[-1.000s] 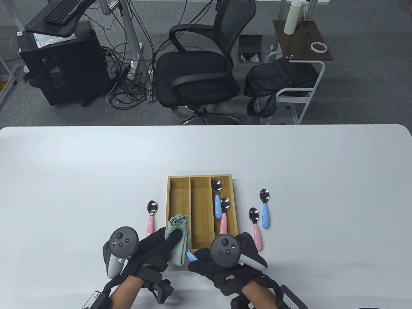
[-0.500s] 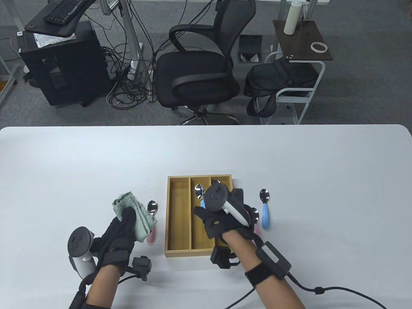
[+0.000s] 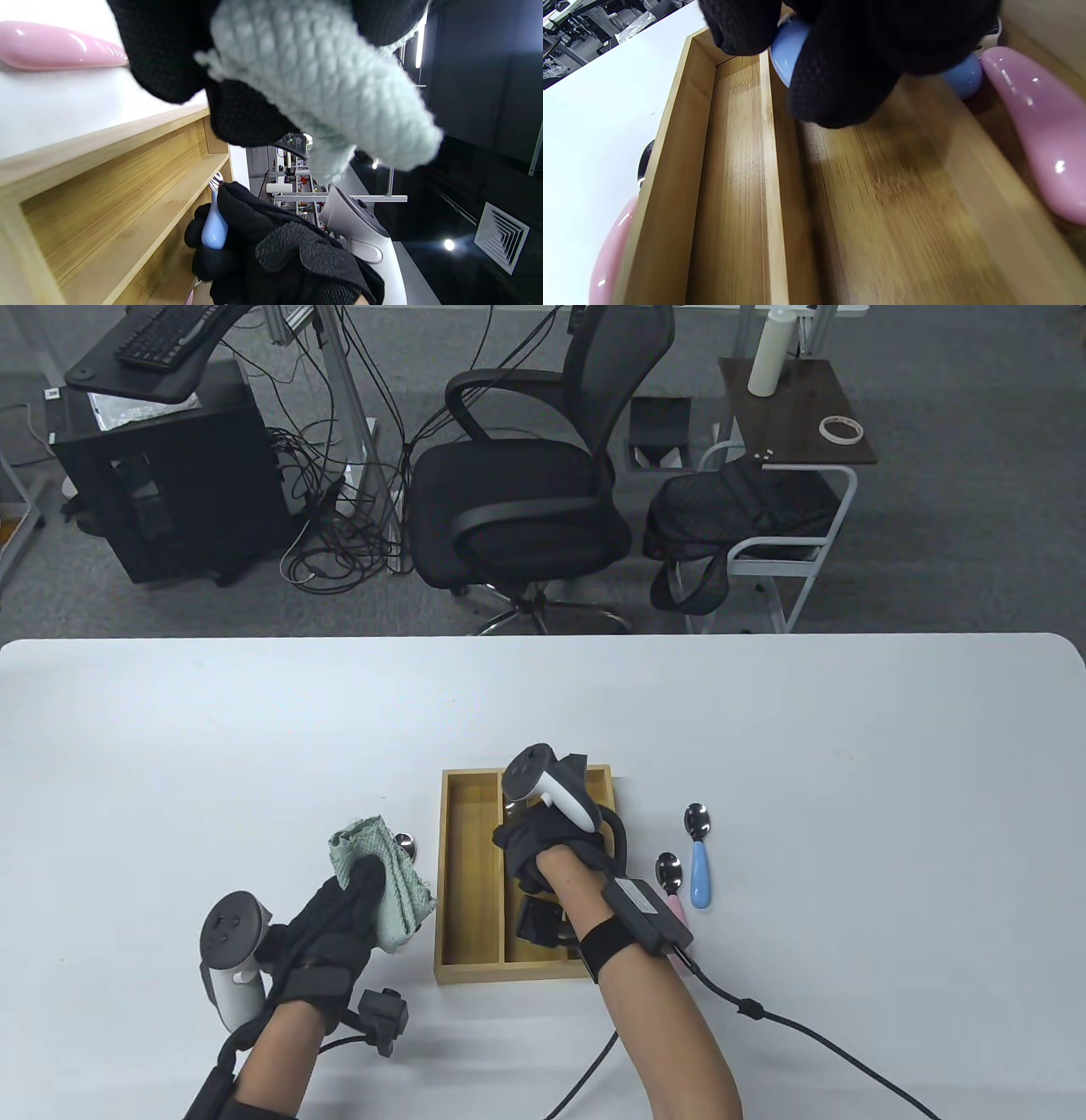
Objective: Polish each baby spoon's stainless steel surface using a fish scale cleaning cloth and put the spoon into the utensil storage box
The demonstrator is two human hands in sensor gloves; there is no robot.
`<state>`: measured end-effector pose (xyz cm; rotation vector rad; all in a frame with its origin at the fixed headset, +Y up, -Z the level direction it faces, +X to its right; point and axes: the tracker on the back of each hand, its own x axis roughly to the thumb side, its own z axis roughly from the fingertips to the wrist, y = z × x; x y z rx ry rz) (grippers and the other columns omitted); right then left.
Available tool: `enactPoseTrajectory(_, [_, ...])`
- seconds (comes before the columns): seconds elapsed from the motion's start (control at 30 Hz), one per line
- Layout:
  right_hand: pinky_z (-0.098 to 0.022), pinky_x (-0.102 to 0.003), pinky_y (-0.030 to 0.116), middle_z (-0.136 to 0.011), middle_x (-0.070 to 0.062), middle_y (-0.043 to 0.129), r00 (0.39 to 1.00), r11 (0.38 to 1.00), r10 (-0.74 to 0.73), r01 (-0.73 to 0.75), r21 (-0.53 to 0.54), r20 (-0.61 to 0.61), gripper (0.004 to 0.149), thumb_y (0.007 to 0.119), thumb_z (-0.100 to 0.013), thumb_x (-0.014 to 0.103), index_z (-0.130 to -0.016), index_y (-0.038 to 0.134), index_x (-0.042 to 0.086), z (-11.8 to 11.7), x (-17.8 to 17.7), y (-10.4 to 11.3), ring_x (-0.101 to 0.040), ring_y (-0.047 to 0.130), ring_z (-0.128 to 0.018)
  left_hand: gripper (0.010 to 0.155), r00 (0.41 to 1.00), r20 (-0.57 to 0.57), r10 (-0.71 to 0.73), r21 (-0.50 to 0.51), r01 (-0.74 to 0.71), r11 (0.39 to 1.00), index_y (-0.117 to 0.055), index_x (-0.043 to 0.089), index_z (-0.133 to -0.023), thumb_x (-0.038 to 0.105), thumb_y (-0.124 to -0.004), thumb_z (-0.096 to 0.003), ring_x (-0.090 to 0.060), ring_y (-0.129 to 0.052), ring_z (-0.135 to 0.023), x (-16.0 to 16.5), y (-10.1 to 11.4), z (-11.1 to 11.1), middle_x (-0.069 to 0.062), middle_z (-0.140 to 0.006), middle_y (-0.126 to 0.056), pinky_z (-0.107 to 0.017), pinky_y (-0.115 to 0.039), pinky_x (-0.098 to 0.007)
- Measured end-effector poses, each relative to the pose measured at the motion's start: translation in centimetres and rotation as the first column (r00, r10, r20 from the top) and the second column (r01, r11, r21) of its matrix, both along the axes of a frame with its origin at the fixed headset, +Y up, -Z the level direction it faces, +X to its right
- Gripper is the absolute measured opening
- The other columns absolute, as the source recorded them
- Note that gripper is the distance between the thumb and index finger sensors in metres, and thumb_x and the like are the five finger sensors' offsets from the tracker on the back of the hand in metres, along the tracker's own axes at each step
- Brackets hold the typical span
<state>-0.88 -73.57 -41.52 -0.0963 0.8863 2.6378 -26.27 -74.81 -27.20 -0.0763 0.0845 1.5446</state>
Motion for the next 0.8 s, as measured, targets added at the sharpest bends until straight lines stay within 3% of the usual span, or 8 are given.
enactPoseTrajectory(0.17, [-0.035,-0.028,0.092,-0.091,-0.020,0.080,1.000,0.999,0.000,0.000,0.032,0.002,0.058,0.065,-0.065,0.039,-0.104,0.057,-0.005,0.1,0.4,0.6,-0.018,0.103,-0.049,0.049,0.999,0.040,0.004,-0.011,-0.003,1.000,-0.082,0.013,-0.087,0.050,-0.063,-0.0627,-0.015,-0.108,-0.054,0.2,-0.1,-0.1,0.005,-0.067,-0.100,-0.048,-0.090,-0.042])
enactPoseTrajectory(0.3, [-0.037,-0.030,0.091,-0.092,-0.017,0.080,1.000,0.994,0.021,-0.018,0.106,-0.021,0.058,0.065,-0.065,0.041,-0.105,0.057,0.000,1.1,1.3,3.2,-0.019,0.101,-0.050,0.048,0.999,0.053,0.003,-0.012,-0.002,1.000,-0.082,0.013,-0.087,0.050,-0.063,-0.0627,-0.015,-0.108,-0.054,0.2,-0.1,0.0,0.005,-0.067,-0.100,-0.048,-0.090,-0.042])
enactPoseTrajectory(0.5, [-0.037,-0.033,0.088,-0.081,-0.010,0.086,0.989,0.949,0.141,-0.146,0.279,0.038,0.053,0.064,-0.064,0.046,-0.099,0.066,0.006,3.6,6.4,7.6,-0.020,0.100,-0.049,0.049,0.998,0.067,0.012,-0.008,-0.011,1.000,-0.082,0.013,-0.088,0.050,-0.063,-0.0627,-0.015,-0.108,-0.054,0.4,-0.1,0.1,0.005,-0.067,-0.100,-0.049,-0.089,-0.042])
enactPoseTrajectory(0.6, [-0.038,-0.034,0.088,-0.081,-0.009,0.085,0.954,0.898,0.281,-0.301,0.321,0.108,0.054,0.064,-0.064,0.048,-0.098,0.065,0.006,4.9,9.6,6.9,-0.021,0.098,-0.050,0.049,0.997,0.075,0.009,-0.004,-0.009,1.000,-0.082,0.013,-0.087,0.050,-0.063,-0.0627,-0.015,-0.108,-0.054,0.4,-0.1,0.2,0.004,-0.067,-0.100,-0.048,-0.090,-0.042])
enactPoseTrajectory(0.8, [-0.037,-0.034,0.087,-0.079,-0.009,0.085,0.895,0.865,0.422,-0.445,0.234,0.143,0.052,0.064,-0.063,0.049,-0.096,0.067,0.008,7.5,13.6,2.2,-0.021,0.098,-0.049,0.049,0.996,0.090,0.011,0.000,-0.012,1.000,-0.082,0.012,-0.087,0.050,-0.063,-0.0627,-0.016,-0.108,-0.054,0.7,-0.1,0.3,0.004,-0.067,-0.100,-0.048,-0.090,-0.042])
